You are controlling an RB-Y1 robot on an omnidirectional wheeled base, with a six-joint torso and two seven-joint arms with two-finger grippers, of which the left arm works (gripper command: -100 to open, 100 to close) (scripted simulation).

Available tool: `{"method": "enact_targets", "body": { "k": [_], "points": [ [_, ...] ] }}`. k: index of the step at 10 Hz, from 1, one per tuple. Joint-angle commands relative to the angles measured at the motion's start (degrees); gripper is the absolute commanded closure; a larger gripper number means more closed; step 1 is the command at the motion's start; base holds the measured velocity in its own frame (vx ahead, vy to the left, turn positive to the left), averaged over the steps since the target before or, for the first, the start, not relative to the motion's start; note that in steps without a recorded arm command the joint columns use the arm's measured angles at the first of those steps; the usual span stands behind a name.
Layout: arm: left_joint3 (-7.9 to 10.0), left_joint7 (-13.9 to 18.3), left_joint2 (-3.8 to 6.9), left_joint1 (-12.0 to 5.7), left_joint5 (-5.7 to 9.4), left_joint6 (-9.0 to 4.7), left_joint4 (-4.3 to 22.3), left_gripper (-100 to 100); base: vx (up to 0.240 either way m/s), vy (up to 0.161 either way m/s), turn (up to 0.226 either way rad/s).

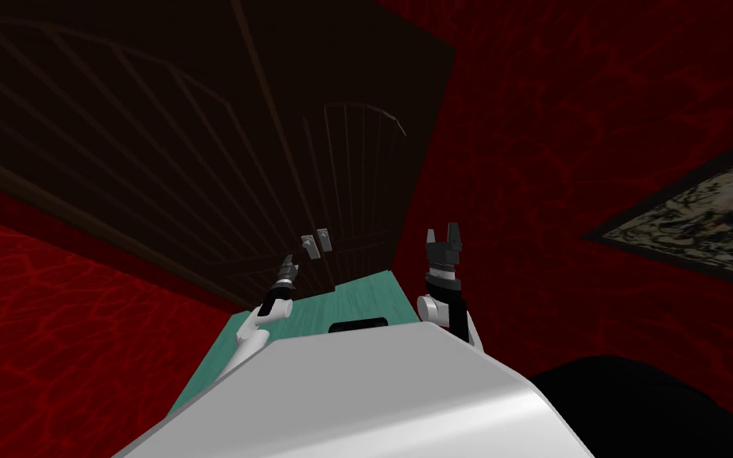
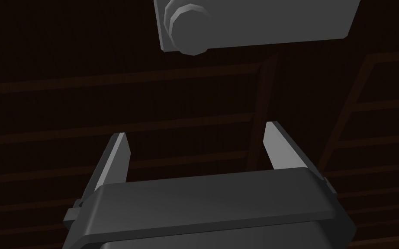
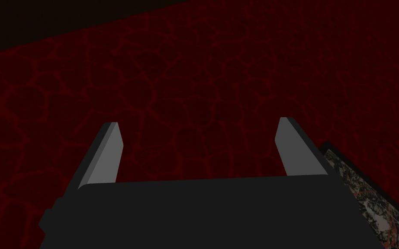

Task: Pull the door open

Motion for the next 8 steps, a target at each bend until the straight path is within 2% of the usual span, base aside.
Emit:
{"method": "enact_targets", "body": {
  "k": [1, 2, 4, 6, 8],
  "points": [
    [1.64, -0.26, 0.57, 1.06, 0.17, -0.25, 1.13, -100, 0.037, 0.115, 0.180],
    [2.03, -0.37, 0.62, 1.10, 0.19, -0.36, 1.49, -100, 0.121, 0.120, 0.078],
    [2.04, -0.48, 0.42, 0.68, 0.14, -0.50, 1.68, -100, 0.160, 0.077, -0.034],
    [1.54, -0.56, -0.01, -0.16, 0.01, -0.64, 1.55, -100, 0.205, -0.021, -0.083],
    [0.34, -0.60, -0.82, -1.71, -0.22, -0.79, 1.02, -100, 0.235, -0.081, -0.177]
  ]
}}
